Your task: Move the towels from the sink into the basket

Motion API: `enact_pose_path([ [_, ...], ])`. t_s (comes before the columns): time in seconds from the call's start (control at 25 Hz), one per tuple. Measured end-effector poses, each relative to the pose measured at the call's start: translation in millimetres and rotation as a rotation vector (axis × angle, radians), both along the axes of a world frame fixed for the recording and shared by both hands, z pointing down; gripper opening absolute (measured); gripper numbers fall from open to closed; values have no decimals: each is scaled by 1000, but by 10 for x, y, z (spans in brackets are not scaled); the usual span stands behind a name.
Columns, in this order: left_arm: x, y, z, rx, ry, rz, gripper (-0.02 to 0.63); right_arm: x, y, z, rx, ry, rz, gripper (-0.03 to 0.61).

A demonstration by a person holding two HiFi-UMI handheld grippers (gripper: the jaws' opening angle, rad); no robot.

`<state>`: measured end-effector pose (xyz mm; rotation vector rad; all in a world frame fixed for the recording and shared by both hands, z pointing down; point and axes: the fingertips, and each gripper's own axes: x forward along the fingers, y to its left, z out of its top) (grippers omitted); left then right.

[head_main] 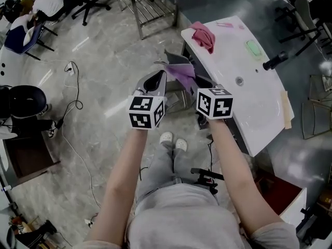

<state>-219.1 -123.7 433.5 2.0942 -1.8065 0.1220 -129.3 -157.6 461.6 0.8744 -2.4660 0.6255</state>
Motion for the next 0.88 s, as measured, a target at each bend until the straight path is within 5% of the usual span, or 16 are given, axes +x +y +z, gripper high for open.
enact_pose_path([
  [0.88,-252,-117,1386,-152,55,-31,6,-308,-40,1445,-114,92,-81,60],
])
